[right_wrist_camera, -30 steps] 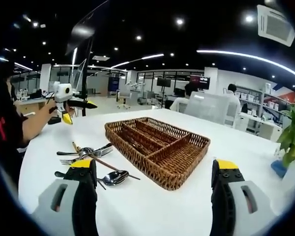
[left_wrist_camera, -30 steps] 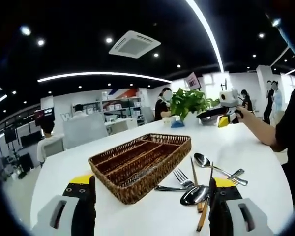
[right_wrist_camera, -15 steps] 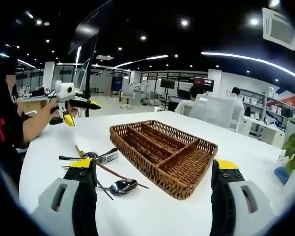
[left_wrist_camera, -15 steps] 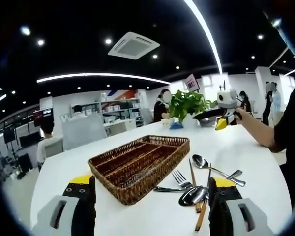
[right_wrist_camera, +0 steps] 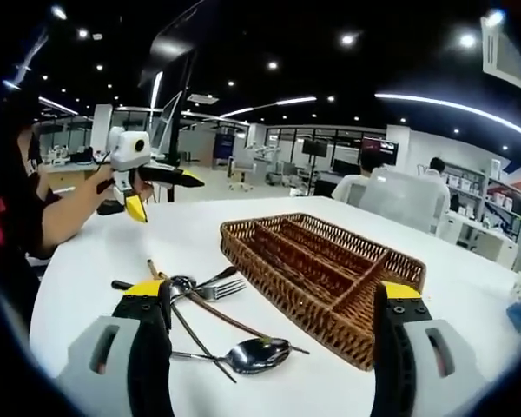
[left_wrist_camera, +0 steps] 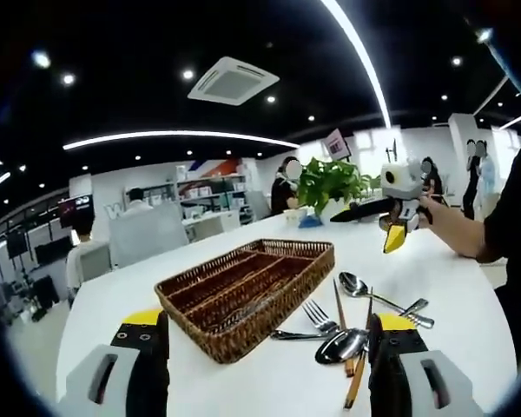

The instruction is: Arrange the knives, forks, and spoons in their matching storage slots by inserting each utensil handle-first until every utensil is classified and aligned in the correct compartment

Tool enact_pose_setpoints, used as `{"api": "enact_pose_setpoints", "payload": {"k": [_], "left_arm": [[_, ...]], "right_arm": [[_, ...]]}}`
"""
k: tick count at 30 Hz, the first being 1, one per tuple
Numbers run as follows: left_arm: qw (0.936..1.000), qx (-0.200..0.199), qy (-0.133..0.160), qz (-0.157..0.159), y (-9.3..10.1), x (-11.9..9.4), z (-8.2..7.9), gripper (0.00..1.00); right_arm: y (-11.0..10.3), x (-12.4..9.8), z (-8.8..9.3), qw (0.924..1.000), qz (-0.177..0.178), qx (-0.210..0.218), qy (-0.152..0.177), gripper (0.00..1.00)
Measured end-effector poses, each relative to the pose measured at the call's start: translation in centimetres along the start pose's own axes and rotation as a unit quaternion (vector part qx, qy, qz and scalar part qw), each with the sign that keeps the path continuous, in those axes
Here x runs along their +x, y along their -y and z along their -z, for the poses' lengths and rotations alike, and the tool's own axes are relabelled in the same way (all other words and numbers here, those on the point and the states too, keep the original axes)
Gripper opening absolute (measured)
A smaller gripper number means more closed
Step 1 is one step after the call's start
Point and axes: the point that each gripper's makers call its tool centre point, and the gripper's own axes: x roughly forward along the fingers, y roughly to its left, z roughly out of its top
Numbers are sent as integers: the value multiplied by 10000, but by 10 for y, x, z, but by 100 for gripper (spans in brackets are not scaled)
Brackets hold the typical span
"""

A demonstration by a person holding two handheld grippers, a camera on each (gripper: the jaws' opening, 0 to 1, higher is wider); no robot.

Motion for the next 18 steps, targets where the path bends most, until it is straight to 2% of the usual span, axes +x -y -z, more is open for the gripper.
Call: {"api": "enact_pose_setpoints", "payload": {"k": [6, 9, 15, 18], "left_arm": [[10000, 19, -21, 28, 1, 1, 1, 100], [10000, 29, -38, 34, 2, 1, 2, 100], [9999, 33, -94, 33, 1, 0, 4, 100], [9998, 27, -170, 82, 3, -1, 7, 100]], "right_arm": [[-15, 9, 0, 9998, -182, 78, 65, 99], [-28, 18, 4, 9996, -277, -56, 18, 98], [-53, 32, 13, 9979, -607, -219, -56, 89], [-62, 37, 15, 9972, -696, -247, -118, 89]]}}
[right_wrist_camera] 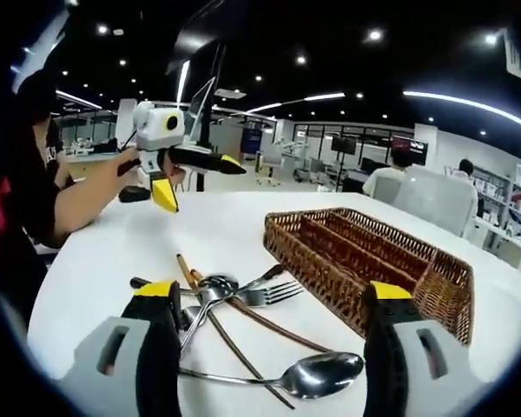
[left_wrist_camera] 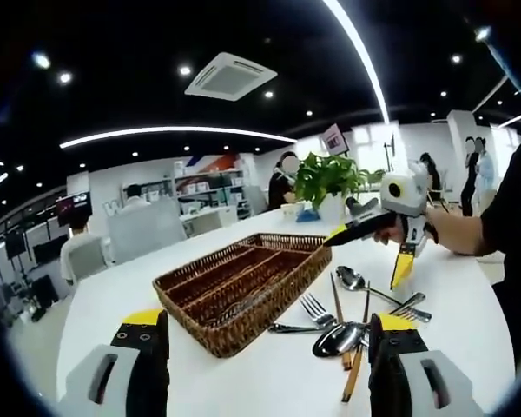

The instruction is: Arrange the knives, forks, and spoons in their matching storage slots by inserting each utensil handle-first until every utensil is classified and aligned in the correct compartment

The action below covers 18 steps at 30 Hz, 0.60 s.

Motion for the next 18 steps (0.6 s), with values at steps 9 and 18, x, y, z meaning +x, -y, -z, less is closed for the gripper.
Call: {"api": "enact_pose_setpoints", "payload": {"k": [9, 18], "left_arm": [[10000, -7, -57, -41, -1, -4, 1, 100], [10000, 17, -12, -79, -2, -4, -1, 100]], "right_arm": [[-24, 13, 6, 9993, -312, -98, -158, 73], [-44, 23, 17, 9975, -592, -85, -383, 45]]}}
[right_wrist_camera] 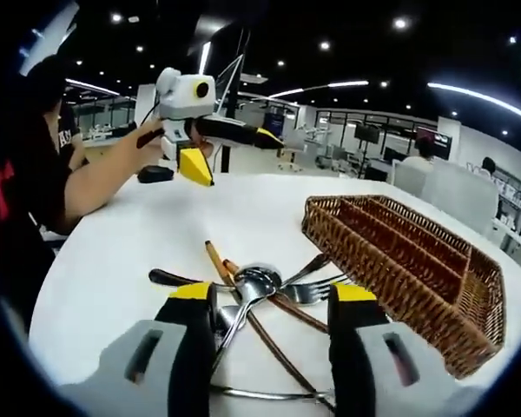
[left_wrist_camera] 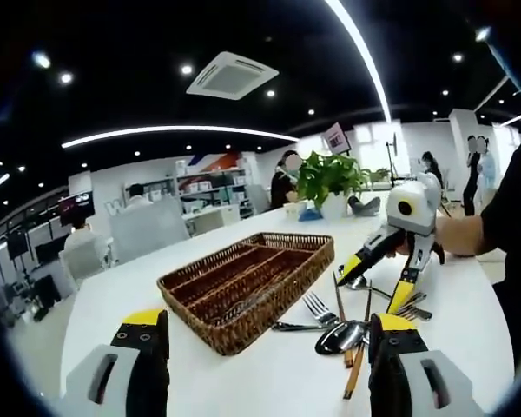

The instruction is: Arrange the knives, forks, and spoons in their matching storage slots by inserting each utensil handle-first until every utensil is classified and aligned in the correct compartment

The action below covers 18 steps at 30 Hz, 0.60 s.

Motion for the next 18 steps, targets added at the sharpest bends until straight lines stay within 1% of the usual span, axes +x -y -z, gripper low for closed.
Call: {"api": "enact_pose_setpoints", "payload": {"k": [4, 5, 7, 9, 11, 13, 14, 18], "left_arm": [[10000, 23, -40, 17, 1, 1, 2, 100], [10000, 26, -44, 16, 1, 1, 2, 100], [10000, 30, -34, 15, 1, 1, 2, 100], [10000, 23, -20, 21, 2, 1, 1, 100], [10000, 23, -11, 17, 1, 1, 1, 100], [10000, 17, -18, 17, 1, 1, 1, 100], [10000, 23, -26, 12, 1, 1, 1, 100], [10000, 27, -18, 23, 2, 1, 1, 100]], "right_arm": [[-5, 4, 6, 9999, -83, 2, -76, 39], [-5, 4, 6, 9999, -97, 33, -97, 35], [-6, 4, 7, 9999, -108, 41, -106, 25], [-8, 4, 8, 9998, -146, 60, -131, 20], [-16, 6, 16, 9991, -325, 50, -261, 15], [-19, 9, 19, 9989, -352, 49, -302, 10], [-21, 10, 19, 9986, -400, 13, -332, 8], [-18, 12, 19, 9987, -312, 17, -403, 10]]}}
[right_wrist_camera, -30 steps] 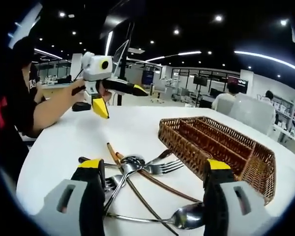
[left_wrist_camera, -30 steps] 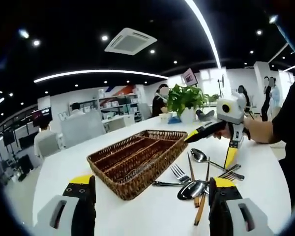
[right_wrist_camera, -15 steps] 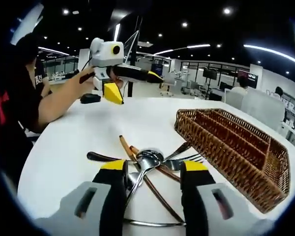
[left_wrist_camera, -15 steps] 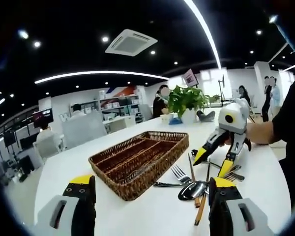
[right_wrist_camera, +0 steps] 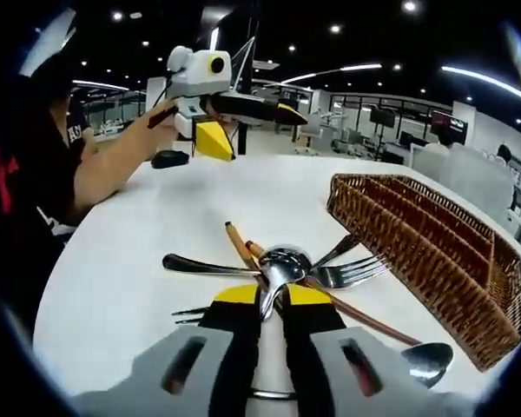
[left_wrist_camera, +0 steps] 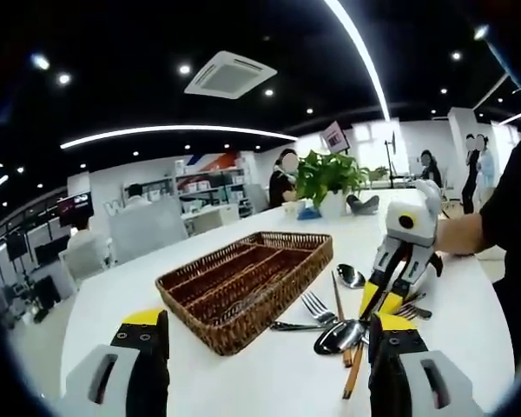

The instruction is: Arrange the knives, forks, and spoons in their matching storage slots by inserting each utensil handle-first until every utensil is classified and aligned in the correct compartment

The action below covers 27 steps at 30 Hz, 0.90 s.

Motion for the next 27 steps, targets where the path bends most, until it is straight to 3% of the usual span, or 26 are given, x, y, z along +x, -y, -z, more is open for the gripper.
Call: {"api": "enact_pose_setpoints", "payload": {"k": [22, 27], "left_arm": [[10000, 53, -30, -3, 0, 0, 1, 100], [10000, 68, -26, 10, 1, 0, 1, 100]], "right_arm": [[4, 2, 2, 9992, 12, 398, 10, 2], [5, 3, 2, 9992, 13, 407, 55, 6]]}}
